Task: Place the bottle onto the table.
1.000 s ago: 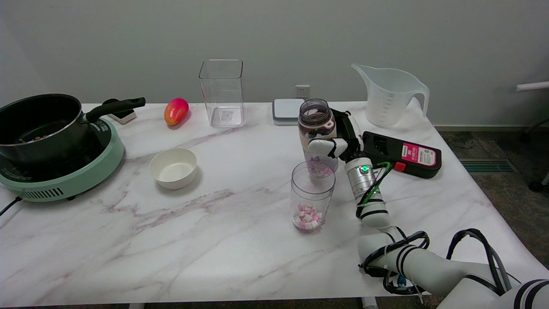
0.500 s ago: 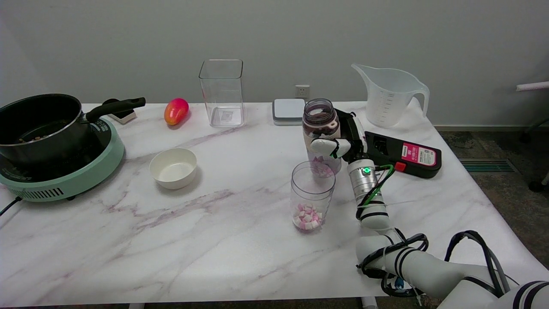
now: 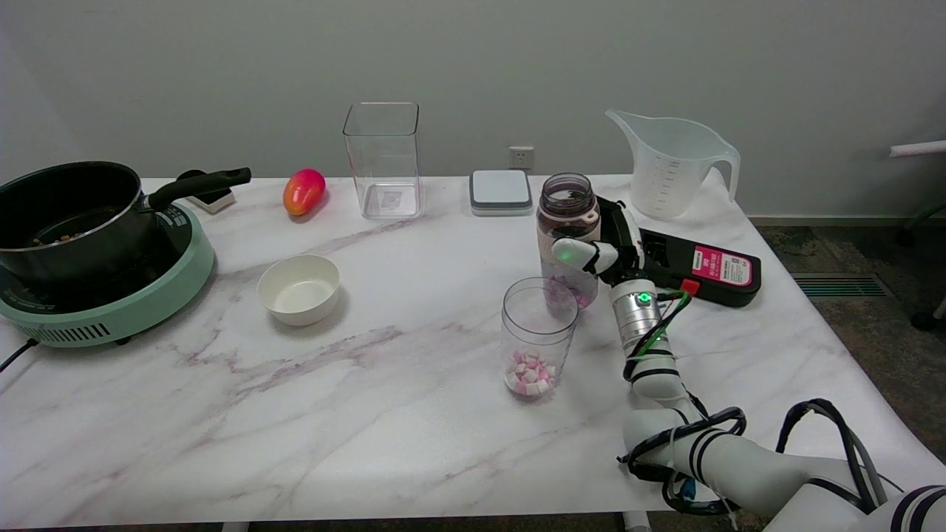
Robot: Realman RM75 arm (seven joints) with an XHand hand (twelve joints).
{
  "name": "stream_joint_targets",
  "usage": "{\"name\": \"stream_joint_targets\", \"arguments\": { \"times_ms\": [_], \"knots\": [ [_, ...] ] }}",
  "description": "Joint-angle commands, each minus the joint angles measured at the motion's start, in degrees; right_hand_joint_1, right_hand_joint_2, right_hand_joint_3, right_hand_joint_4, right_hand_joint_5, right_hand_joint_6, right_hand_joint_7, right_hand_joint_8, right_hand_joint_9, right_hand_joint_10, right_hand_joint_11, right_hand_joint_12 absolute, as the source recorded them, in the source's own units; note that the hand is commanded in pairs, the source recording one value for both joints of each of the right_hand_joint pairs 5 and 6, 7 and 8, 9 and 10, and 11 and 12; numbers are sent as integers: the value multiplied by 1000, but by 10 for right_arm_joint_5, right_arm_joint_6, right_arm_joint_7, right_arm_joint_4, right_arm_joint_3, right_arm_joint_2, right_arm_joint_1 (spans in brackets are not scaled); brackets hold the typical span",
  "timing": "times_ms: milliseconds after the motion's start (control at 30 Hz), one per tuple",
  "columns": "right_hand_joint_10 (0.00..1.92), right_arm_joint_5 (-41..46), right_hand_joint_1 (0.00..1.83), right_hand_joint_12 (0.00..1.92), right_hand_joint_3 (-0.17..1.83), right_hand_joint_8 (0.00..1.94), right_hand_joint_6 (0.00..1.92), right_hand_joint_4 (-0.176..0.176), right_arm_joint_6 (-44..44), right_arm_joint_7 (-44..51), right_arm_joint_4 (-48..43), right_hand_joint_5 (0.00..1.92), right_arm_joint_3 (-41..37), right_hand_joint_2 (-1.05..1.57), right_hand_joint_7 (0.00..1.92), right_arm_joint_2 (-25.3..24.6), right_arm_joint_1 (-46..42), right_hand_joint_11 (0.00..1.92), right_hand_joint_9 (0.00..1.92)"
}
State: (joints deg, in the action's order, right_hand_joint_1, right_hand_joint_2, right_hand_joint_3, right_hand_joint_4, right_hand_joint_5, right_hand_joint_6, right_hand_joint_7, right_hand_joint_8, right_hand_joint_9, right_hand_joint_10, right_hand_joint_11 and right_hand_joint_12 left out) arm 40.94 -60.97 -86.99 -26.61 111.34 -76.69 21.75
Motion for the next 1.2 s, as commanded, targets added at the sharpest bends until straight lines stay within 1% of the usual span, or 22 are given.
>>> {"name": "stream_joint_targets", "arguments": {
  "times_ms": [33, 333, 533, 800, 1067, 1200],
  "knots": [
    [1649, 14, 1132, 1468, 415, 1920, 1920, 0, 4, -28, 5, 1920, -1, 1467, 1920, 13, -9, 1468, 1649],
    [1627, 14, 1150, 1441, 459, 1920, 1920, 0, 6, -33, 4, 1920, 1, 1380, 1920, 15, -12, 1441, 1627],
    [1603, 14, 1172, 1411, 531, 1904, 1920, 0, 7, -33, 4, 1920, 2, 1286, 1904, 16, -13, 1411, 1603],
    [1569, 14, 1210, 1376, 653, 1865, 1752, 0, 6, -33, 3, 1752, 2, 1055, 1865, 15, -15, 1376, 1569],
    [1536, 14, 1229, 1338, 860, 1808, 1535, 0, 4, -33, 1, 1535, 2, 774, 1808, 16, -18, 1338, 1536],
    [1524, 14, 1232, 1322, 906, 1785, 1474, 0, 4, -33, 1, 1474, 2, 710, 1785, 16, -20, 1322, 1524]
  ]
}}
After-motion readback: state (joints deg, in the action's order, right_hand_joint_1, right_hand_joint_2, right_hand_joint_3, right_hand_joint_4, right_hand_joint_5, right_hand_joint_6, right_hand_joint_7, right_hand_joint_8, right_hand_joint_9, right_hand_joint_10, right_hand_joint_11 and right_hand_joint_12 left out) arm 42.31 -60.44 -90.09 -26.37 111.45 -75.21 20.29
